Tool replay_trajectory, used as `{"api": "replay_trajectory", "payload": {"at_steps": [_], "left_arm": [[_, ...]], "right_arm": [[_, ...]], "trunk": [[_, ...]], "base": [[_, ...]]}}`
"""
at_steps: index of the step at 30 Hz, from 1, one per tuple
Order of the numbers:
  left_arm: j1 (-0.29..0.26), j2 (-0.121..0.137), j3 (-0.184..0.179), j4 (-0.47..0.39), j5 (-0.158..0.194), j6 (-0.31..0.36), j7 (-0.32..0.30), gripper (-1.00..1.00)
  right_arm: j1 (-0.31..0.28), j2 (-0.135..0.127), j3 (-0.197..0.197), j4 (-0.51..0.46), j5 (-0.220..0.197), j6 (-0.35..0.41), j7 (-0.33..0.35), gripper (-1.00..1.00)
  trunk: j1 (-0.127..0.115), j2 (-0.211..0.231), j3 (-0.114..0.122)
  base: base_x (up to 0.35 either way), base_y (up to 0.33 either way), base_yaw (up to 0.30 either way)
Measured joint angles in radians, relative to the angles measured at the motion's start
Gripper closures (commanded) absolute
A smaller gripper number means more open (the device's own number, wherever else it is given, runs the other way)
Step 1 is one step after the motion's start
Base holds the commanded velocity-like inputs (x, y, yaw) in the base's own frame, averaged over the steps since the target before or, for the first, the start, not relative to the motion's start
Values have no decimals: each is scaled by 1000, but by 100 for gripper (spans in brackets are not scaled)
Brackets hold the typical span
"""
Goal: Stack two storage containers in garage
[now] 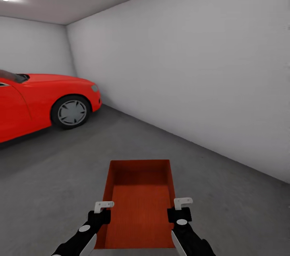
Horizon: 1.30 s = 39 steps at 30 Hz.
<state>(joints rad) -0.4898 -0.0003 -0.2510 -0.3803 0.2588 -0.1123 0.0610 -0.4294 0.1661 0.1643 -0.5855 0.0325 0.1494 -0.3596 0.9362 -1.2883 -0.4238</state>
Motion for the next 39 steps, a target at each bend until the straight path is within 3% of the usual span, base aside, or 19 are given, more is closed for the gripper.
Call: {"api": "replay_trajectory", "payload": {"at_steps": [20,39], "left_arm": [[1,0,1,-1,-1,0,0,100],[1,0,0,-1,0,-2,0,100]], "right_arm": [[0,0,0,0,0,0,0,100],[0,0,0,-1,1,0,0,100]], "trunk": [[0,0,0],[1,0,0]], "base": [[323,0,-216],[19,0,-213]]}}
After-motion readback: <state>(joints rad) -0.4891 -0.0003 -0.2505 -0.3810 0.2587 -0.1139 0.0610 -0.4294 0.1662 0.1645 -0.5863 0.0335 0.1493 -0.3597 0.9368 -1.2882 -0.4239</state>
